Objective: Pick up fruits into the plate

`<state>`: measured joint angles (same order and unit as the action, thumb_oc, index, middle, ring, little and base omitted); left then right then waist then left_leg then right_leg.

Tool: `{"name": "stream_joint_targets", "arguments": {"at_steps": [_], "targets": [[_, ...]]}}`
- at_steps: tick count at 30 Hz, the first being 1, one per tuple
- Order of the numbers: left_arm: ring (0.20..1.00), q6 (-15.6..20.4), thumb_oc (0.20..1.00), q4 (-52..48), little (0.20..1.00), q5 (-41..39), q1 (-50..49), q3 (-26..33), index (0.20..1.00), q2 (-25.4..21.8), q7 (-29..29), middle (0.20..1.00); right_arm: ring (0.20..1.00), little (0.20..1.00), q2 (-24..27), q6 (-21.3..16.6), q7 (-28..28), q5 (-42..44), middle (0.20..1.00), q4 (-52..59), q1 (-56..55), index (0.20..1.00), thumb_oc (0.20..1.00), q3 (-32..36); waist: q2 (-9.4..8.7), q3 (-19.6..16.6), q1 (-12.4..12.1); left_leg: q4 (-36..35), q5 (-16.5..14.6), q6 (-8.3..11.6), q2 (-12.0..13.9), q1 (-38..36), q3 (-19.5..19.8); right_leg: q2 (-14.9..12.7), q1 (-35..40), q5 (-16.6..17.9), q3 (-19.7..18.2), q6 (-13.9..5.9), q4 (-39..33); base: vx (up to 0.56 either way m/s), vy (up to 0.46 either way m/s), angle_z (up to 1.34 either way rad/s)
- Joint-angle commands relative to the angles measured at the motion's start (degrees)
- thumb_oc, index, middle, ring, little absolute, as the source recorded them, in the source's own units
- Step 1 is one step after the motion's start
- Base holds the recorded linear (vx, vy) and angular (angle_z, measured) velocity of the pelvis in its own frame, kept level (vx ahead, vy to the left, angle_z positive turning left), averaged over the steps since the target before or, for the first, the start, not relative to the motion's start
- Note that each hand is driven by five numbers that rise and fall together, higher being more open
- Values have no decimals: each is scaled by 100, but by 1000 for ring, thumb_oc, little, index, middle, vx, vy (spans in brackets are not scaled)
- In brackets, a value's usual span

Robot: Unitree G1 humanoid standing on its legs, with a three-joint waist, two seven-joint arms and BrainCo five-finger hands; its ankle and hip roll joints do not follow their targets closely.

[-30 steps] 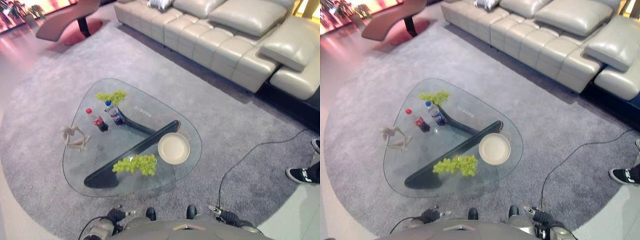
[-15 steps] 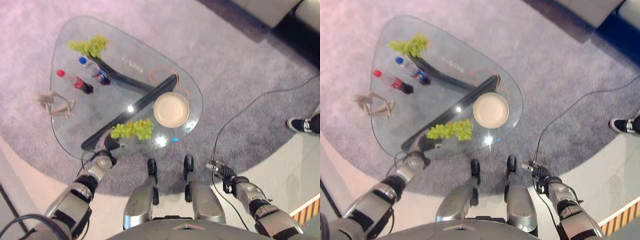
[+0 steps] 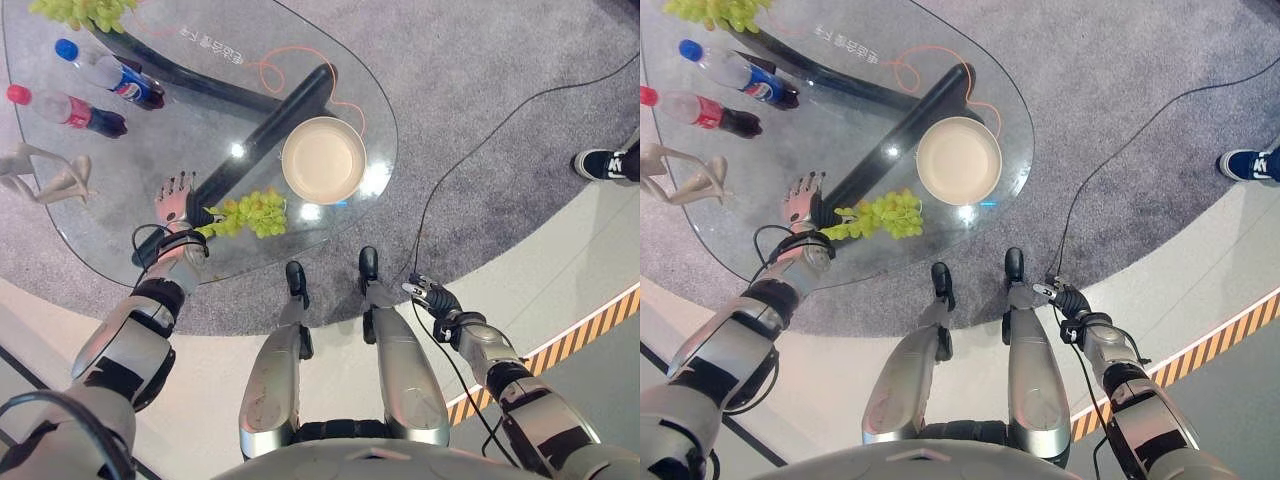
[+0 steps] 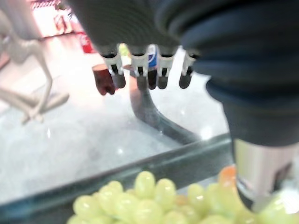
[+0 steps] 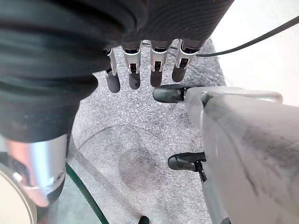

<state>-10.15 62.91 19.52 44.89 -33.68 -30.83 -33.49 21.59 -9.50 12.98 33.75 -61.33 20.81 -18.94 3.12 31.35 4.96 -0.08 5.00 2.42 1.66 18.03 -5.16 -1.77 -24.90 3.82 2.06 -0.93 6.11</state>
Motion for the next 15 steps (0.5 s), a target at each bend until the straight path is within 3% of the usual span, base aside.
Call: {"name": "stream_joint_targets", "arguments": {"at_steps": [1,6,15], "targets": [[1000,-397,1000,453,1000,390,50,-25,1000,-229,-281,1000,1000,1000,4,-229,-14,316,1000,169,-84,1000,1000,-84,-186,-156,78,724,-310,-146,-335,858,493,264,-855,-350,-266,-181,899,-41,44,-5],[1000,-683,1000,827,1000,467,247,-138,1000,-144,-199,1000,1000,1000,-7,-359,-36,406,1000,199,14,1000,1000,-87,-238,-156,131,916,-294,-134,-343,1266,442,341,-1250,-344,-324,-181,1091,-41,50,-5],[1000,-965,1000,1367,1000,868,549,-417,1000,-67,469,1000,1000,1000,14,-510,-1,729,1000,375,192,1000,1000,-84,-352,-156,201,1277,-351,-134,-390,1849,422,440,-1787,-383,-385,-173,1388,-19,30,-3]]}}
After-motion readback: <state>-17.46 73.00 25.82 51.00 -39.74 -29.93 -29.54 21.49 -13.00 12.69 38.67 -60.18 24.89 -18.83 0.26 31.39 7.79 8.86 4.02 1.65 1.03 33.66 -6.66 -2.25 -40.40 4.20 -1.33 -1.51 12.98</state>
